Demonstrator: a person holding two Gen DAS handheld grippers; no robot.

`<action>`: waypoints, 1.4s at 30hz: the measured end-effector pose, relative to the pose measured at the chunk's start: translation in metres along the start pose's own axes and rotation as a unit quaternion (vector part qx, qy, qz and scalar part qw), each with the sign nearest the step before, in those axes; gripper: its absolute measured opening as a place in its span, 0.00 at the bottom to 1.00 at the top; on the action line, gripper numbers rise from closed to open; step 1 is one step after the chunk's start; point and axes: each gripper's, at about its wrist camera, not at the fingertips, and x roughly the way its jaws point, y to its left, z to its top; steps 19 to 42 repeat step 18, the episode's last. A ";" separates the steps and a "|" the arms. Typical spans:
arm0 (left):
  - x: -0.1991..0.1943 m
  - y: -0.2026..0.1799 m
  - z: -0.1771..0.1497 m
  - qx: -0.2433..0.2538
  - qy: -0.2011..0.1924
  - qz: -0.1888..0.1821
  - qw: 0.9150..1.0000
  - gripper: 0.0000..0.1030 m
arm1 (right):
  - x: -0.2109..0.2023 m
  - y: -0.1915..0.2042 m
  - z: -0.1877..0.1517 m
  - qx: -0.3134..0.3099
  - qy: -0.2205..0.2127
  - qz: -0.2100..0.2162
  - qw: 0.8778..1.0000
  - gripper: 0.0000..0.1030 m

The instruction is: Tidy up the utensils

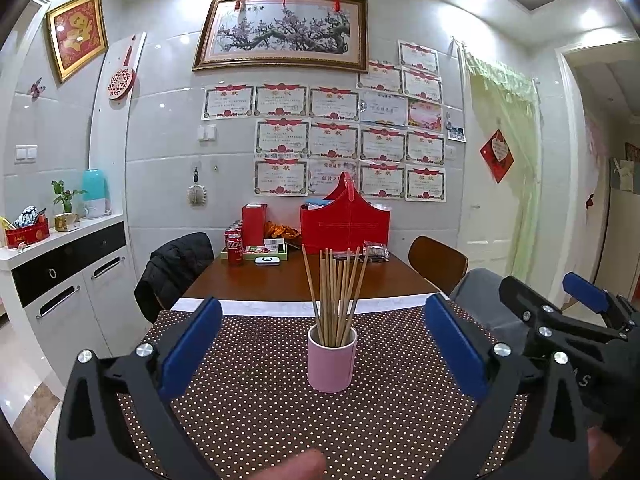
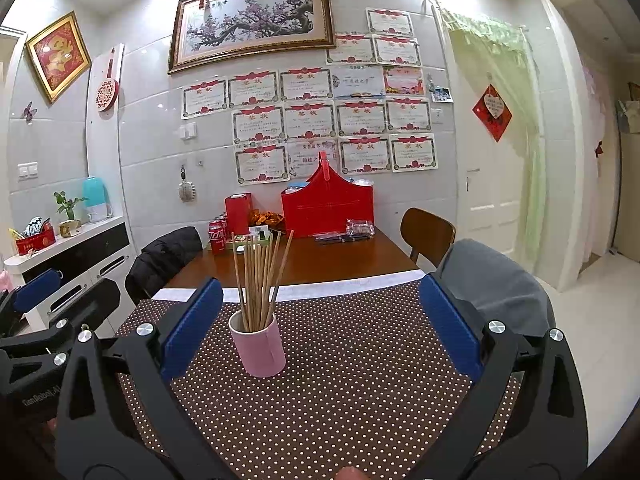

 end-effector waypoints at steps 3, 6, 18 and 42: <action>0.000 0.000 0.000 -0.002 -0.001 -0.002 1.000 0.97 | 0.000 0.000 0.000 0.000 0.000 0.000 1.000 0.94; 0.001 -0.002 0.000 0.001 -0.003 -0.001 1.000 0.97 | 0.001 0.000 0.000 0.001 0.001 0.000 1.000 0.94; 0.004 -0.010 -0.005 0.011 0.002 0.015 1.000 0.97 | 0.003 -0.006 -0.004 0.006 0.007 0.002 1.000 0.94; 0.004 -0.010 -0.005 0.011 0.002 0.015 1.000 0.97 | 0.003 -0.006 -0.004 0.006 0.007 0.002 1.000 0.94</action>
